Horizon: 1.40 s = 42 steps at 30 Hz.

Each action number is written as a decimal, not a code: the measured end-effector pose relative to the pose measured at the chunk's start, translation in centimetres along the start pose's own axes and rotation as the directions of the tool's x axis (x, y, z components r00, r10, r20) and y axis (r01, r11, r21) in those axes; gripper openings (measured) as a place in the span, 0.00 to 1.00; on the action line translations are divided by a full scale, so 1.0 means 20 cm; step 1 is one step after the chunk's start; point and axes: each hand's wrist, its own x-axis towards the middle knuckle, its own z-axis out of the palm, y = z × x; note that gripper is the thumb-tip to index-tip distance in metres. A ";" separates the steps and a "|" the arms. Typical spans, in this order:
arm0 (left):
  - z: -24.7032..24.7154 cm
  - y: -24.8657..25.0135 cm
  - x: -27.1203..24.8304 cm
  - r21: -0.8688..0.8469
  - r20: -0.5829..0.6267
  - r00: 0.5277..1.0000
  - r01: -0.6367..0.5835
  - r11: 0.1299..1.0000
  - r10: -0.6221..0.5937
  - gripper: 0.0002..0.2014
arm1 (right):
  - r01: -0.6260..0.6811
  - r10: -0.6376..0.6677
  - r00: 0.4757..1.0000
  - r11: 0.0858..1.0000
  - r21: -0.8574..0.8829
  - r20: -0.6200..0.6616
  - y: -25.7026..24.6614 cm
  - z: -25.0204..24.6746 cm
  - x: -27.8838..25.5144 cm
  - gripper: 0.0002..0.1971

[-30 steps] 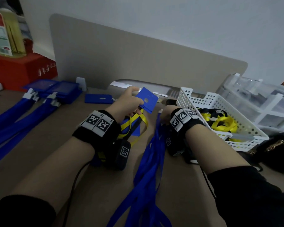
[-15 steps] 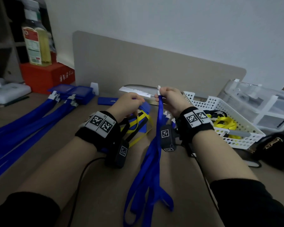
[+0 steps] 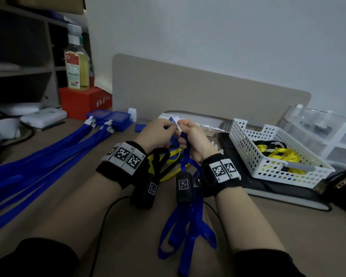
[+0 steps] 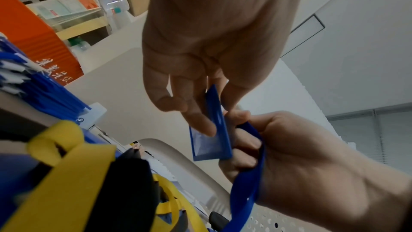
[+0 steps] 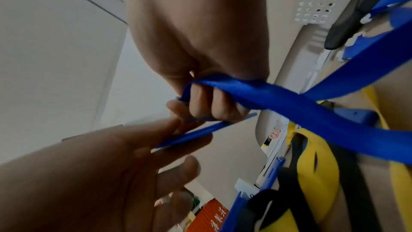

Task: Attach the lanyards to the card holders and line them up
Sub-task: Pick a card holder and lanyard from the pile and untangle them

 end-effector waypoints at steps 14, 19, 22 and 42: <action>0.01 0.02 0.00 0.008 -0.021 0.996 0.085 0.996 -0.085 0.21 | 0.147 -0.166 0.979 0.977 -0.152 -0.121 0.07 0.10 0.03 0.07; 0.01 0.05 -0.01 0.012 -0.008 0.996 0.094 0.996 -0.093 0.22 | 0.167 -0.176 0.978 0.982 -0.087 -0.109 0.06 0.09 0.01 0.09; 0.01 0.05 -0.01 -0.044 -0.010 0.996 0.087 0.995 -0.088 0.22 | 0.183 -0.186 0.977 0.982 -0.042 -0.102 0.04 0.07 0.01 0.11; -0.06 0.12 -0.05 -0.226 0.115 0.955 0.292 0.929 -0.273 0.18 | 0.182 -0.186 0.983 0.960 0.211 -0.001 0.02 0.00 -0.03 0.06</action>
